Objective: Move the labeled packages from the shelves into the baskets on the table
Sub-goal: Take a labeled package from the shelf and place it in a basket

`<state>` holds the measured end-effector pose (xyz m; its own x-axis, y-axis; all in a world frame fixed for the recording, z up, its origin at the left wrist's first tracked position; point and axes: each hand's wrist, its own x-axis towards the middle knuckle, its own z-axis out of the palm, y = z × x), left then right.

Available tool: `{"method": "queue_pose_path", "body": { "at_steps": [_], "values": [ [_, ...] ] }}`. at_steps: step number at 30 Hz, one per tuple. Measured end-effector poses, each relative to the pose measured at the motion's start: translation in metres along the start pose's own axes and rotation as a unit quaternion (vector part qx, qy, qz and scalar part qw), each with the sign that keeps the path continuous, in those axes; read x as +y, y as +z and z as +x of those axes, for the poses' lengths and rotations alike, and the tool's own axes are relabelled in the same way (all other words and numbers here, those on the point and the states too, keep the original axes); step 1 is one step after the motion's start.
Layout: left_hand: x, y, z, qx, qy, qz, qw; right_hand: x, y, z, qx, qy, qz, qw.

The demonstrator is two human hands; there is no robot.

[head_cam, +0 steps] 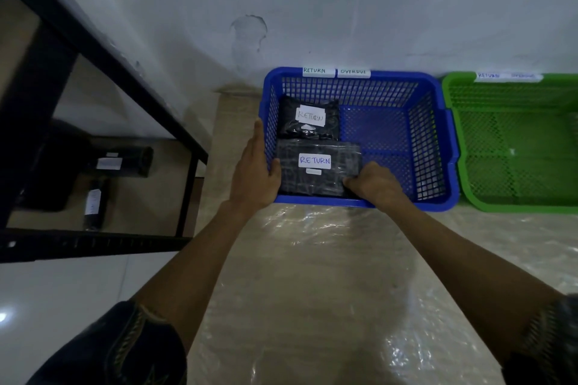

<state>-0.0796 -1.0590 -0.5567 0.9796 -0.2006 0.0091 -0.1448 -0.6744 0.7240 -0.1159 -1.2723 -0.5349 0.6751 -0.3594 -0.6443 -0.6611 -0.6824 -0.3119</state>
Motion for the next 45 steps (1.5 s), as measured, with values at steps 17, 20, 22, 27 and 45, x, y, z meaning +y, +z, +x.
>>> {"method": "queue_pose_path", "body": {
  "at_steps": [17, 20, 22, 27, 45],
  "values": [
    [-0.004, 0.002, 0.0, -0.006, 0.006, 0.008, 1.0, -0.032, 0.024, 0.003, 0.059, -0.231, -0.267, 0.934],
    [-0.005, 0.003, 0.0, -0.005, 0.006, 0.01, 1.0, -0.037, 0.025, 0.006, 0.044, -0.214, -0.265, 0.939],
    [-0.005, 0.003, 0.0, -0.004, 0.003, 0.008, 1.0, -0.039, 0.025, 0.007, 0.048, -0.211, -0.281, 0.935],
    [-0.007, 0.003, 0.001, -0.016, -0.006, -0.004, 1.0, -0.04, 0.028, 0.011, 0.063, -0.212, -0.3, 0.928],
    [0.017, -0.036, 0.002, -0.073, -0.037, 0.08, 0.993, -0.037, -0.004, -0.039, 0.04, -0.253, -0.138, 0.957]
  ]
}}
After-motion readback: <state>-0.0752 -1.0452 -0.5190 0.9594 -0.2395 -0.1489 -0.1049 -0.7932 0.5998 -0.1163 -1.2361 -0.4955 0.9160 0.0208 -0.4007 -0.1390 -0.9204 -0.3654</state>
